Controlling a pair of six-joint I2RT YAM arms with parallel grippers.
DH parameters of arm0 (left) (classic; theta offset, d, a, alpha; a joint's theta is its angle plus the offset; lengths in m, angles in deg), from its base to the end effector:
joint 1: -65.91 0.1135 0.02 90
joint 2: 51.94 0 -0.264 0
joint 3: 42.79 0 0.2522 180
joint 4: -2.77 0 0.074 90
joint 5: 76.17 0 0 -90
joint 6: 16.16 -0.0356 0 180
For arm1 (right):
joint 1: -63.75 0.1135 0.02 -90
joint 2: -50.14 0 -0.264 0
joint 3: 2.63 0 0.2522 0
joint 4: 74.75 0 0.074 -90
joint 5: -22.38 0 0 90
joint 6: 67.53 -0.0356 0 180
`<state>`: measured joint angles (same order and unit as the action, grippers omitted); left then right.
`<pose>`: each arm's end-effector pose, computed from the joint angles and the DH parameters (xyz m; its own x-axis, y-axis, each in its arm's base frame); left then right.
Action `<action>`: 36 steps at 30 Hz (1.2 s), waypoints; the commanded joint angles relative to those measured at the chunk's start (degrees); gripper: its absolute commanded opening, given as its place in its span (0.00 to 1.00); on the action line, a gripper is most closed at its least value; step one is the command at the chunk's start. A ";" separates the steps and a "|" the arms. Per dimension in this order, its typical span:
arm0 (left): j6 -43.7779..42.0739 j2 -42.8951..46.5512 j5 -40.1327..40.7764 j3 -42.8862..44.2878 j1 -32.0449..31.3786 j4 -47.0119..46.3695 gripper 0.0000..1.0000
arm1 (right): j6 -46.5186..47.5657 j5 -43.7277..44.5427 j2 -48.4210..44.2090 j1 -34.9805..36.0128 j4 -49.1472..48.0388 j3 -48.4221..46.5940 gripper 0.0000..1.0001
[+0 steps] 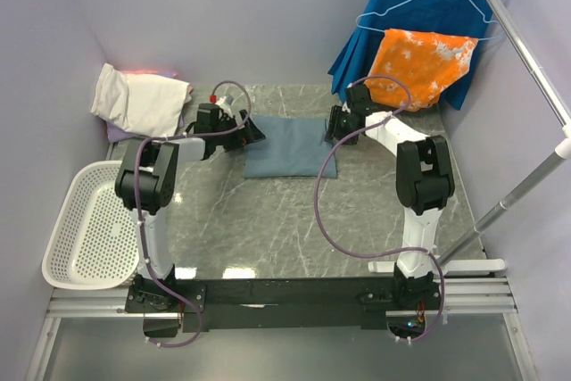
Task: Fold and stack the t-shirts
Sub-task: Put the neatly folded tshirt into the corner of the board with the left arm
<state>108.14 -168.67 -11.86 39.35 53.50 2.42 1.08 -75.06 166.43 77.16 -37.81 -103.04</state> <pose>0.4206 -0.1084 0.1464 -0.7603 -0.3527 -0.5455 0.1395 0.7316 -0.6674 0.4323 0.1078 0.1941 -0.8333 0.1731 -0.5251 -0.0023 0.9486 0.3165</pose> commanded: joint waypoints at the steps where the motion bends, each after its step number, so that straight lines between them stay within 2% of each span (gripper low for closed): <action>1: 1.03 -4.82 -3.92 1.67 -3.68 2.25 0.98 | -0.06 -2.92 1.57 -0.49 -1.47 -0.27 0.57; 8: 5.15 -8.86 -8.14 1.84 -6.23 -2.23 0.88 | 0.21 -6.79 5.60 -0.58 0.02 -2.55 0.57; 11: 5.95 -10.53 -9.28 3.77 -7.28 -2.50 0.79 | 0.12 -8.20 7.02 -0.49 0.90 -3.26 0.58; 13: 6.30 -11.41 -9.73 5.35 -7.99 -2.77 0.67 | 0.29 -9.69 7.54 -0.58 0.99 -3.35 0.58; 15: 7.35 -12.73 -10.60 6.32 -8.42 -3.55 0.46 | 0.47 -10.40 8.25 -0.58 1.25 -3.61 0.58; 17: 8.40 -14.48 -12.61 8.34 -8.60 -3.91 0.35 | 0.73 -11.54 8.78 -0.58 1.34 -3.79 0.59; 18: 8.58 -15.19 -13.32 9.13 -8.95 -3.82 0.26 | 0.91 -11.80 8.95 -0.58 1.43 -3.96 0.59; 20: 9.28 -16.68 -14.12 10.89 -9.39 -4.26 0.18 | 1.00 -12.68 8.87 -0.58 1.34 -3.88 0.59; 21: 9.64 -16.95 -14.47 11.16 -9.74 -4.70 0.07 | 1.00 -12.68 8.95 -0.58 1.34 -3.88 0.59; 22: 10.08 -17.30 -14.47 11.68 -9.83 -5.13 0.01 | 0.91 -12.68 9.13 -0.58 1.34 -3.88 0.59; 25: 10.43 -16.52 -13.25 12.04 -9.75 -5.41 0.01 | 0.82 -12.07 8.78 -0.58 1.26 -3.97 0.59; 28: 4.84 -10.74 -7.29 14.48 -9.13 0.99 0.01 | 0.65 -10.76 7.29 -0.49 0.03 -2.47 0.59; 29: 3.33 -9.32 -4.48 15.72 -8.78 7.10 0.01 | 0.38 -10.23 6.76 -0.58 -0.50 -1.16 0.59; 31: 0.60 -7.21 1.75 20.97 -7.12 13.63 0.01 | 0.47 -9.00 5.45 -0.58 -1.64 -0.19 0.59; 33: -2.22 -5.01 3.97 24.24 -4.49 19.89 0.01 | 0.29 -8.91 4.74 -0.58 -2.35 0.87 0.59; 34: -4.57 -4.48 6.94 28.69 -3.51 22.69 0.01 | 0.29 -8.91 4.39 -0.58 -2.44 1.04 0.59; 36: -7.48 -4.47 8.02 33.64 -0.36 29.97 0.01 | 0.38 -9.26 4.12 -0.66 -2.61 1.31 0.59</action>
<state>109.24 -179.59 -12.58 62.17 46.88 18.55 1.17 -85.25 171.98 76.13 -40.54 -103.94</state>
